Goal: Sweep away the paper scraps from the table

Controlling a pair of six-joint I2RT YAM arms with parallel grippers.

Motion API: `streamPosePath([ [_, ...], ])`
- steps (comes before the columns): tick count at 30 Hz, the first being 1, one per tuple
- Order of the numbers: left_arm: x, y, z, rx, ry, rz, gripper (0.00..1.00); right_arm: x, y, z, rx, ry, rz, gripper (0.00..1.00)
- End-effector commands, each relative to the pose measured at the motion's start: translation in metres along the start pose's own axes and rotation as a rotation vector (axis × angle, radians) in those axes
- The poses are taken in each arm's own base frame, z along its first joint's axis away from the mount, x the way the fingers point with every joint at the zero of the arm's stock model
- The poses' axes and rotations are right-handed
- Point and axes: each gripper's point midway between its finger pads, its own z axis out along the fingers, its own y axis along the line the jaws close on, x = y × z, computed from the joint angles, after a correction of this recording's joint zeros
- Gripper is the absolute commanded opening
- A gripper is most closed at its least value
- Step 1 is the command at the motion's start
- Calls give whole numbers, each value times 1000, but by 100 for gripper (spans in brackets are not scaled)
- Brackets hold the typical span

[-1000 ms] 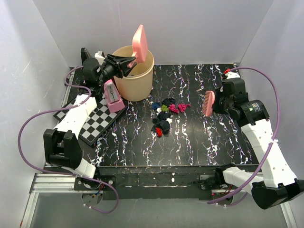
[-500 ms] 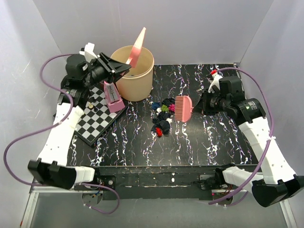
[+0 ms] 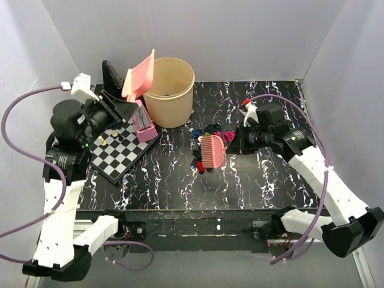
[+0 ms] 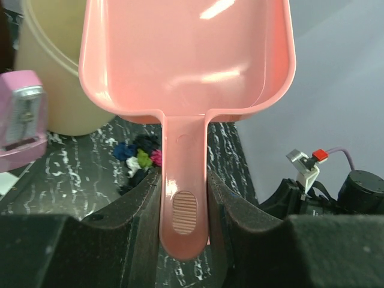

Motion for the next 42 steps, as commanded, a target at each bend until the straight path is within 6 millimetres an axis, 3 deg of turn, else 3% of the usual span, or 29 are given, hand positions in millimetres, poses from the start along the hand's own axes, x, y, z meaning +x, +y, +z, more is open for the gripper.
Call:
streamPosePath([
  [1,7,25,-22,-101,-36,80,0,2,26,21,-92,30,-42,1],
  [3,23,17,-27,-22,8,109,0,13,27,34,-80,96,-53,1],
  [8,80,31,-21,56,185,78,0,27,22,71,-8,232,-31,1],
  [13,95,28,-31,86,171,127,0,29,-3,113,114,281,49,1],
  [17,114,30,-29,82,217,182,0,23,-40,121,322,304,54,1],
  [20,143,33,-20,63,302,210,0,15,-67,110,476,309,34,1],
  [24,165,35,-12,14,329,277,0,3,-69,90,482,258,13,1],
  [31,189,43,0,-47,374,354,0,-27,-34,43,322,129,-55,1],
  [35,206,55,6,-101,408,420,0,-47,-30,12,318,46,-81,1],
  [42,243,62,16,-180,457,631,0,-75,-96,-16,679,30,-164,1],
])
